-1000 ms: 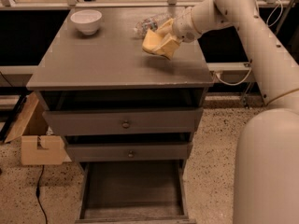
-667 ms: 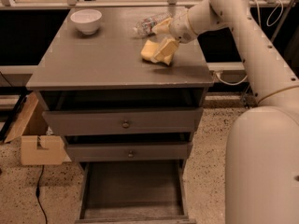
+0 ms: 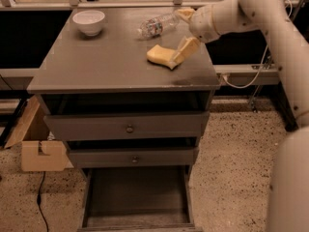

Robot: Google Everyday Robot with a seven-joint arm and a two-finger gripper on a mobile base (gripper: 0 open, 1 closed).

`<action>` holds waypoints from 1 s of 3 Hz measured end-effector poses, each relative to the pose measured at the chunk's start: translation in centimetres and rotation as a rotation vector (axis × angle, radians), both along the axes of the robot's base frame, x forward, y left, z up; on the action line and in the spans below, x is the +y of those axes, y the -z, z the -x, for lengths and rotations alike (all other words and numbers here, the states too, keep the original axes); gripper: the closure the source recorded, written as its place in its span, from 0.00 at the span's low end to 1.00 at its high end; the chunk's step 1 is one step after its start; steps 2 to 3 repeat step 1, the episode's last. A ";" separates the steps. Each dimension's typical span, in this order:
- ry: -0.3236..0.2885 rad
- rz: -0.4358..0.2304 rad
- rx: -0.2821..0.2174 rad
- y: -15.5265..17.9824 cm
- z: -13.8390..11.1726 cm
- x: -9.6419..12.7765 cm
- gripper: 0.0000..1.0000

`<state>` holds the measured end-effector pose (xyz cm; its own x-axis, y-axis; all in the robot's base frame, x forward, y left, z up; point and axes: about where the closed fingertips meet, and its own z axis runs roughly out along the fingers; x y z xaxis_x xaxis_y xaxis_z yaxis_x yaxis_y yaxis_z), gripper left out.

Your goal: Pick sponge from bottom drawer and place on counter

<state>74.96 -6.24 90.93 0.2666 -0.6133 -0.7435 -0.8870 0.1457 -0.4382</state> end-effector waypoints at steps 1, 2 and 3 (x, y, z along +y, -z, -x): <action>0.089 -0.101 -0.128 -3.4 4.4 -3.5 0.00; 0.089 -0.101 -0.128 -3.4 4.4 -3.5 0.00; 0.089 -0.101 -0.128 -3.4 4.4 -3.5 0.00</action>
Offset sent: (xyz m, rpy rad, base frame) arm 0.0000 0.0000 0.0000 0.0000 0.0000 0.0000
